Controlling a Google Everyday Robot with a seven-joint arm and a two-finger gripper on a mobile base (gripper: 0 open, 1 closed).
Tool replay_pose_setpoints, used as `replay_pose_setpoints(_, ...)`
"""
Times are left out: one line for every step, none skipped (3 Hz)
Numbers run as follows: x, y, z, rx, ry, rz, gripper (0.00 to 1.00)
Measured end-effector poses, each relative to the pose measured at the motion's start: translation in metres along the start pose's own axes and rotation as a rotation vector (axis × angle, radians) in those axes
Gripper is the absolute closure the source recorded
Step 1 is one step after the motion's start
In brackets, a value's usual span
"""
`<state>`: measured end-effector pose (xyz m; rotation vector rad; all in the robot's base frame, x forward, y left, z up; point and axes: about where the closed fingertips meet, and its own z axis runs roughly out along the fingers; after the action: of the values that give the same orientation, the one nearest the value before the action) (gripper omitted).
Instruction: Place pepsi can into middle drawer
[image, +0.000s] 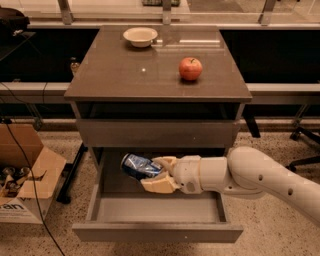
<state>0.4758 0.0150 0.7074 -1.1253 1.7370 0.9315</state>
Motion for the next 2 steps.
replay_pose_setpoints(0.0306, -0.0298, 0.0165, -0.038, -0.032, 0.048, 1.0)
replay_pose_setpoints(0.0393, -0.0359, 0.023, -0.049, -0.049, 0.074, 1.0)
